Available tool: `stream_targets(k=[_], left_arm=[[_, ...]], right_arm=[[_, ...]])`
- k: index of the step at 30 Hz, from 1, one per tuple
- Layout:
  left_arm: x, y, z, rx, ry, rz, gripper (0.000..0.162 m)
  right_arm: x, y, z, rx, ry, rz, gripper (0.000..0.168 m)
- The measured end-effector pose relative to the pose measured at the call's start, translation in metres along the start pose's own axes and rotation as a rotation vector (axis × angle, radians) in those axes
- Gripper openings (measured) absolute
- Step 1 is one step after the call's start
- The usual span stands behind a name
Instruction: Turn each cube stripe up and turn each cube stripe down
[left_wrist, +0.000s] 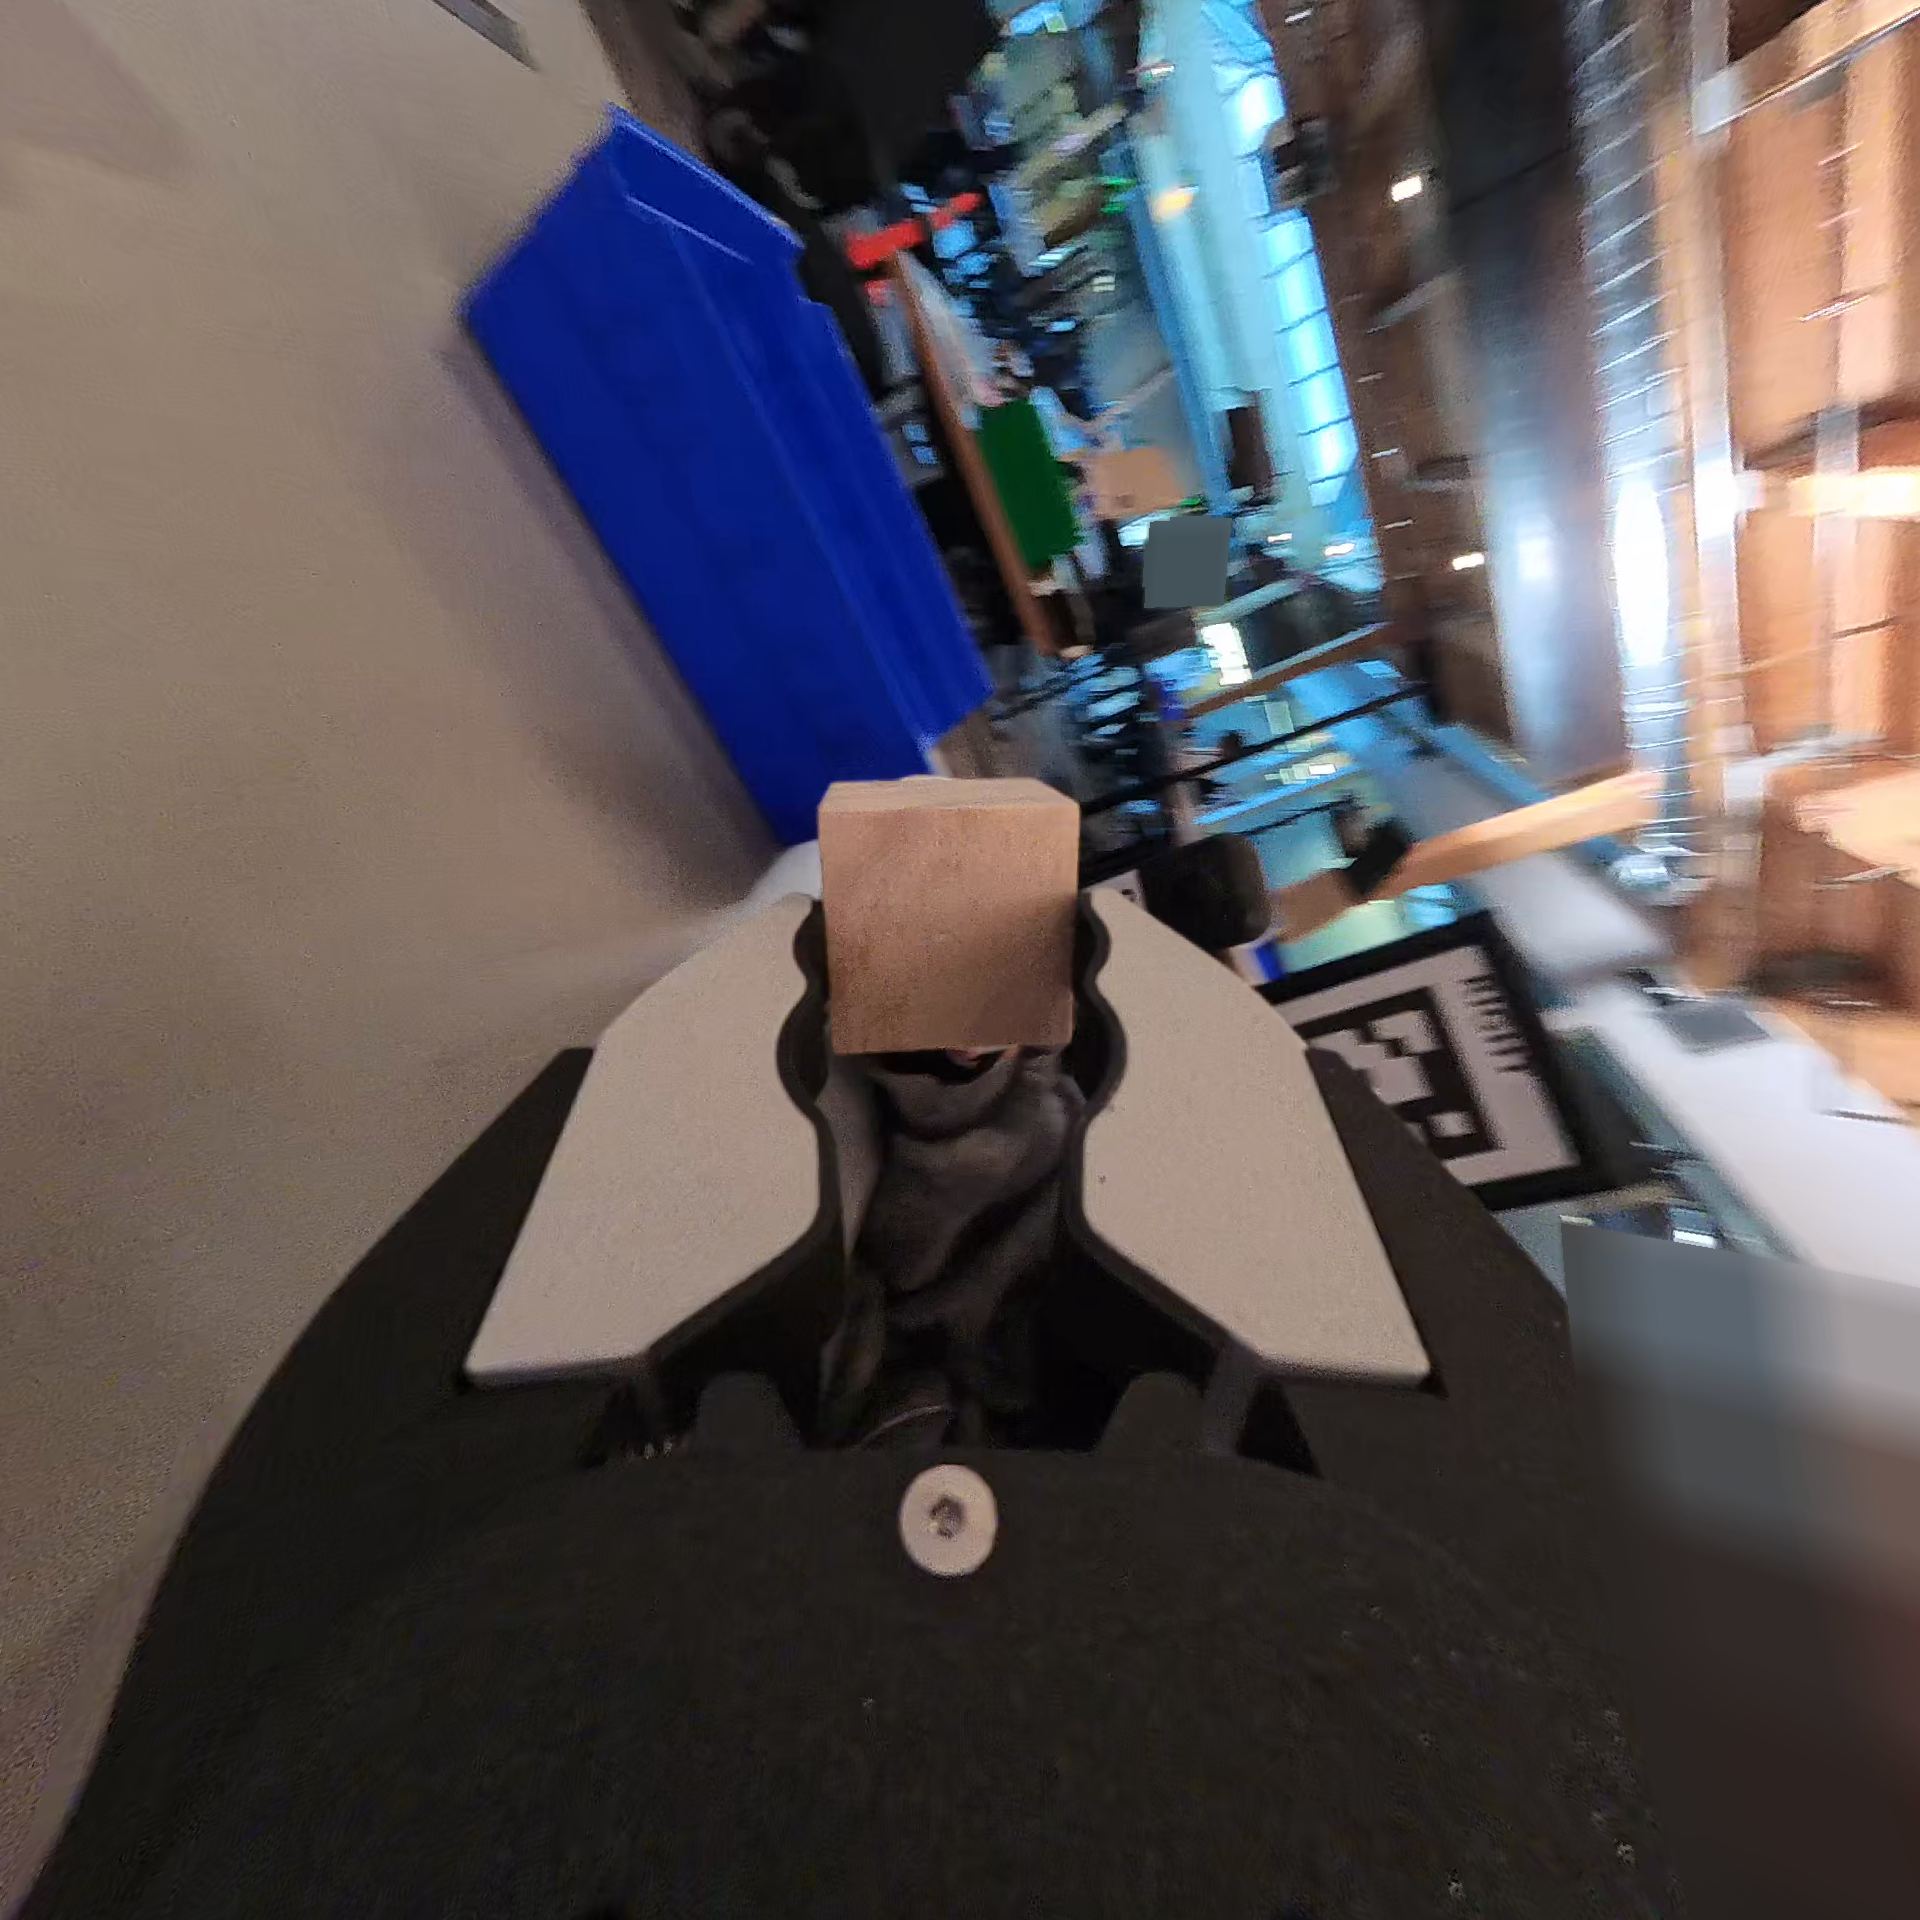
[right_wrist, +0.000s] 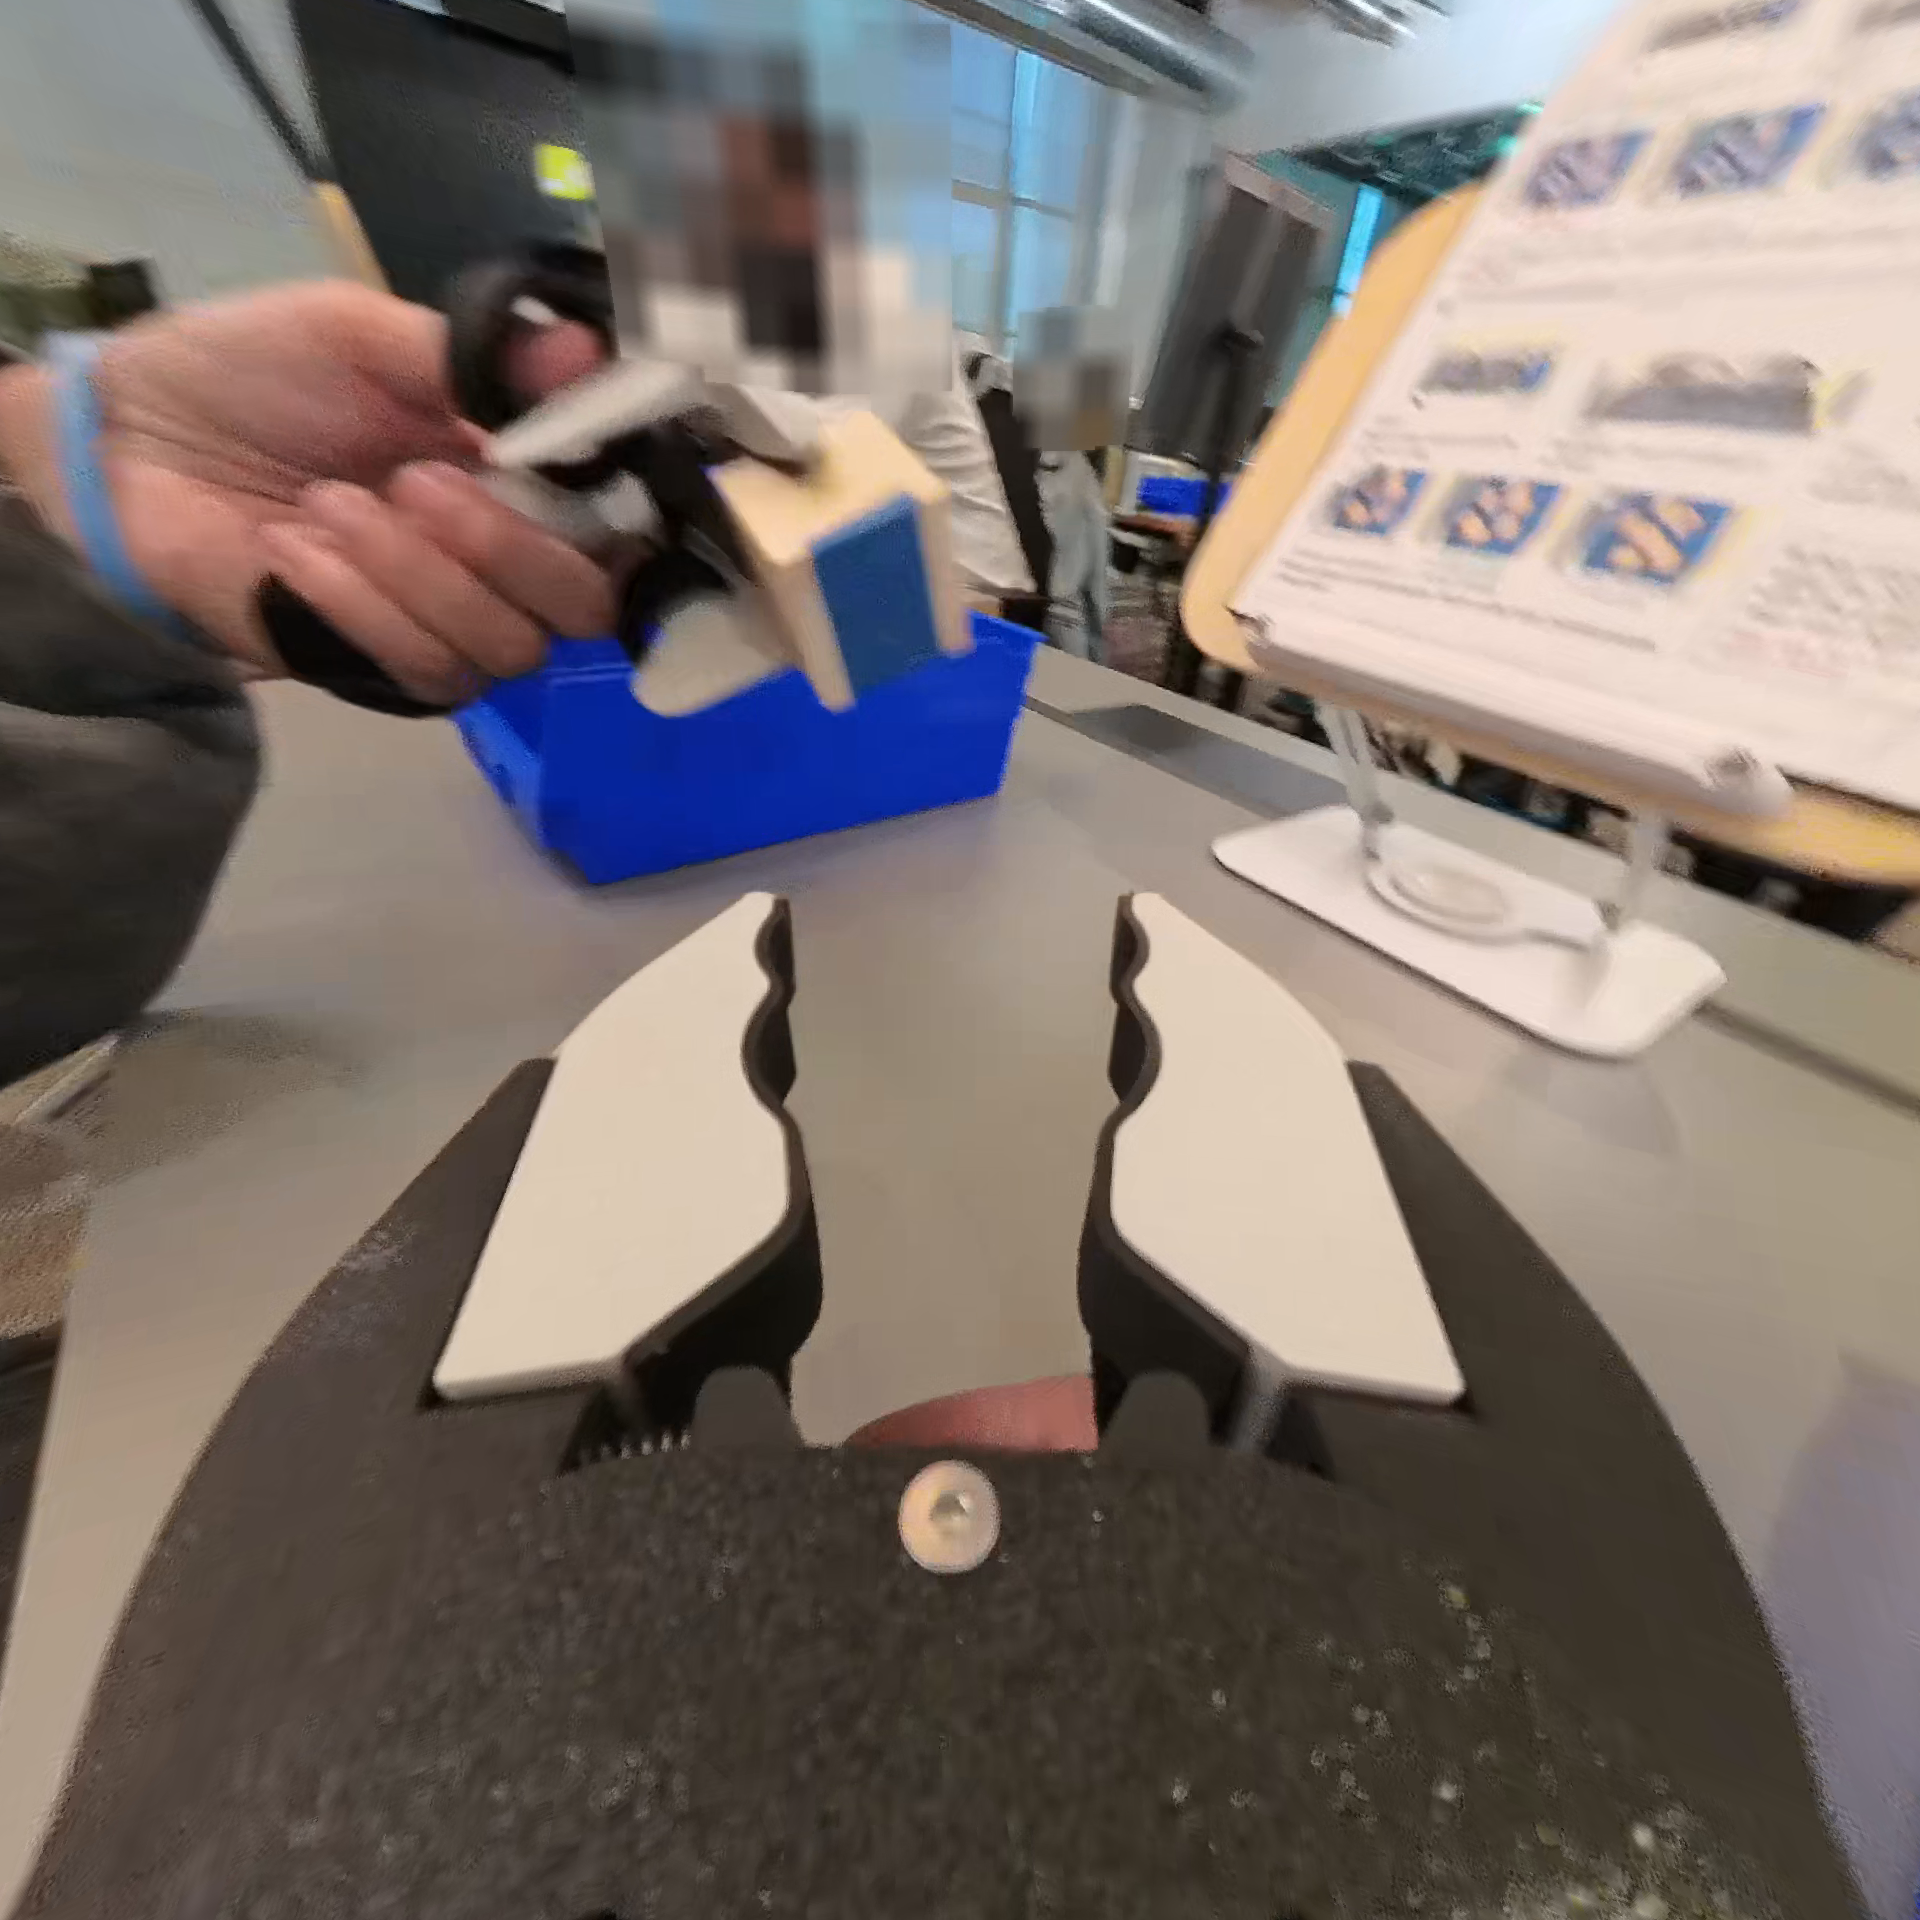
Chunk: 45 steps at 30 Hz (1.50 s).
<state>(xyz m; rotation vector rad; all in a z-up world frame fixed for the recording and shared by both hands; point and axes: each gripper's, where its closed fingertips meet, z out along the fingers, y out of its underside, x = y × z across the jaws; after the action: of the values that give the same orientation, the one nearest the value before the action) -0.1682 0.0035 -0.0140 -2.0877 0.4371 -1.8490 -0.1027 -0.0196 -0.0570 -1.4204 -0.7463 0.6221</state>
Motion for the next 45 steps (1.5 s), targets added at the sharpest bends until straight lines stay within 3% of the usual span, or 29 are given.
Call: stream_targets(k=[5,17,18,20,25,26,29,33,38,40,45], left_arm=[[0.002,-0.003,0.017,0.011,0.268,-0.227,0.043],[-0.013,0.003,0.026,-0.004,0.331,-0.344,0.043],[-0.014,0.005,0.027,-0.010,0.335,-0.352,0.043],[-0.014,0.008,0.029,-0.022,0.347,-0.364,0.043],[-0.012,0.013,0.025,-0.032,0.342,-0.309,0.045],[-0.011,0.014,0.024,-0.030,0.326,-0.279,0.053],[-0.010,0.015,0.014,0.004,0.209,-0.136,0.078],[-0.003,0.015,-0.006,0.158,-0.045,0.221,0.079],[-0.047,0.020,-0.050,0.338,-0.733,0.753,0.080],[-0.059,0.028,-0.068,0.413,-0.896,0.854,0.069],[-0.051,0.048,-0.051,0.381,-0.737,0.775,0.065]], right_arm=[[-0.009,-0.025,0.019,-0.016,-0.191,-0.071,0.064],[-0.006,-0.022,0.061,-0.054,-0.308,-0.081,0.074],[-0.010,-0.021,0.064,-0.054,-0.316,-0.078,0.072],[-0.009,-0.016,0.071,-0.073,-0.282,-0.103,0.046],[-0.014,-0.016,0.071,-0.072,-0.316,-0.061,0.046],[-0.013,-0.019,0.069,-0.065,-0.308,-0.063,0.046],[-0.011,-0.031,0.059,-0.053,-0.282,-0.067,0.046],[-0.002,-0.041,0.042,-0.055,-0.208,-0.073,0.046],[0.015,-0.038,0.025,-0.098,-0.107,-0.037,0.046],[0.020,-0.033,0.018,-0.119,-0.074,-0.019,0.046],[0.050,-0.039,0.008,-0.136,0.073,0.084,0.046]])
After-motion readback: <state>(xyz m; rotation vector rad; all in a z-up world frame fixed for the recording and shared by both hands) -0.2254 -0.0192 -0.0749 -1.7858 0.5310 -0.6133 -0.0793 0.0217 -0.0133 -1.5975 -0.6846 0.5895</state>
